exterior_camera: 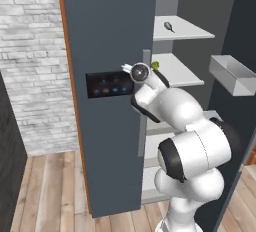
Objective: Pick up the frozen fish from the freezer, place it on any shelf in the fridge, and close the fridge and freezer doors when done.
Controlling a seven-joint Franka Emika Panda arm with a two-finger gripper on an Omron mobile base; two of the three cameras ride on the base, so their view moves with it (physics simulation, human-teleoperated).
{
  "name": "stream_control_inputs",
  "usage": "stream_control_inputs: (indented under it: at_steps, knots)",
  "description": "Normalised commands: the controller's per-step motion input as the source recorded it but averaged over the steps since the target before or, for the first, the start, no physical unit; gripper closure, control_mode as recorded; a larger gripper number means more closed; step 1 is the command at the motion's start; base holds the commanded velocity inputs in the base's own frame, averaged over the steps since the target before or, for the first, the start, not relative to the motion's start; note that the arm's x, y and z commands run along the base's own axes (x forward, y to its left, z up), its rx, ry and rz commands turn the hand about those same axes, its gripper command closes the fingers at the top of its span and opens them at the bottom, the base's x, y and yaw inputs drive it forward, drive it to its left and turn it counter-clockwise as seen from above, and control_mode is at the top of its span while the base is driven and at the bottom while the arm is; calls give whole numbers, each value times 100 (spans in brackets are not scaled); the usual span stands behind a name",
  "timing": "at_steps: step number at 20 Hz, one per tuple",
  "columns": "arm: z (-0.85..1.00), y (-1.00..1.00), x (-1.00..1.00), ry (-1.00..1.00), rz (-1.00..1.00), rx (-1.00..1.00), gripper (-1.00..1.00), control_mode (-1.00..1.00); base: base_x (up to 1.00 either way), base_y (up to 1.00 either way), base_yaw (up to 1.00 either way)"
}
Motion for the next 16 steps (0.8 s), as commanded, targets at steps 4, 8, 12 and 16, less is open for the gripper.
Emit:
stream_control_inputs:
  at_steps: [4, 8, 12, 16]
  knots:
    - [0, 0, 47, 9, 0, 0, -100, -100, 0, 0, 0]
    - [44, 0, -7, 5, 3, 4, -100, -100, 0, 0, 0]
    - [100, 0, -19, -3, 12, 6, -100, -100, 0, 0, 0]
    - [100, 0, -6, -4, 13, 5, -100, -100, 0, 0, 0]
